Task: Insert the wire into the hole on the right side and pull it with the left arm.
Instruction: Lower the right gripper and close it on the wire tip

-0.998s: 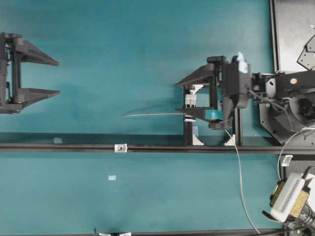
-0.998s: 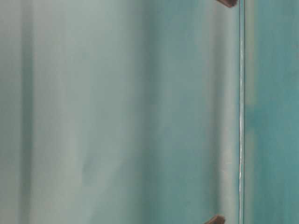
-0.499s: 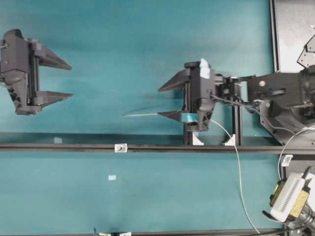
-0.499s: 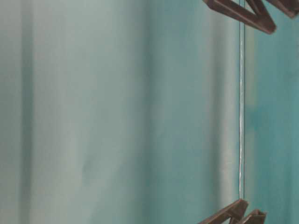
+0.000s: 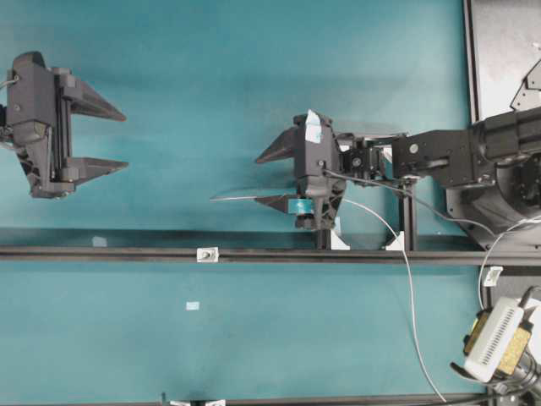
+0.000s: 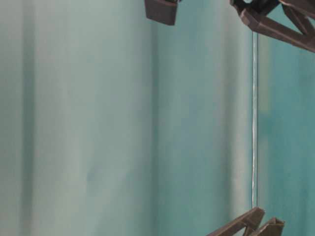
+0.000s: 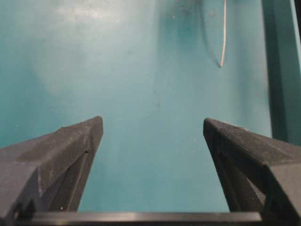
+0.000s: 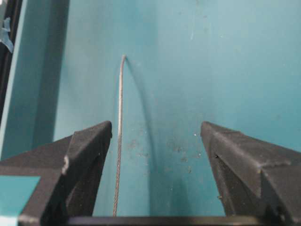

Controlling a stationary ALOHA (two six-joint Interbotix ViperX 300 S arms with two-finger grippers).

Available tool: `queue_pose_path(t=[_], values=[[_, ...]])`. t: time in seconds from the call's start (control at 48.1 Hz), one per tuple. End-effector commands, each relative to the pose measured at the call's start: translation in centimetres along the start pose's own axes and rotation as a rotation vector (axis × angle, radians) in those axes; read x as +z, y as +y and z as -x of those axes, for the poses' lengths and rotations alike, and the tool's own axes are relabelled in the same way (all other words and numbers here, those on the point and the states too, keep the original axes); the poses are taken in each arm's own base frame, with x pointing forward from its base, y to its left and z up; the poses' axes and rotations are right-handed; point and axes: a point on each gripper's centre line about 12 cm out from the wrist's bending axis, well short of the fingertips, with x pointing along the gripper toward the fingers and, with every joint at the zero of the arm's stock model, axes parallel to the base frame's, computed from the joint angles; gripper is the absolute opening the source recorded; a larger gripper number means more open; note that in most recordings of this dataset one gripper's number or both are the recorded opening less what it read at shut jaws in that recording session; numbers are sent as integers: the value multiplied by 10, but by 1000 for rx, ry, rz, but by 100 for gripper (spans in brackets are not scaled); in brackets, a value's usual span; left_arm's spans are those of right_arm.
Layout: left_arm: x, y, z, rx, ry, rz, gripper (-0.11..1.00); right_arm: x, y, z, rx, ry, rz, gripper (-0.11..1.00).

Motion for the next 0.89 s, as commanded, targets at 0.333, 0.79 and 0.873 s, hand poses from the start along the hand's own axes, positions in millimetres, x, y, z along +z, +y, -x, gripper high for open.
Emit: queue_pose_path(t=[0.333, 0.79, 0.873], values=[[10, 1, -1, 3, -34, 2, 73, 10, -1, -16, -5, -16, -5, 84], [9, 1, 0, 3, -31, 2, 73, 13, -3, -23, -9, -19, -8, 84], [10, 1, -1, 3, -32, 2, 73, 13, -3, -23, -10, -17, -8, 84]])
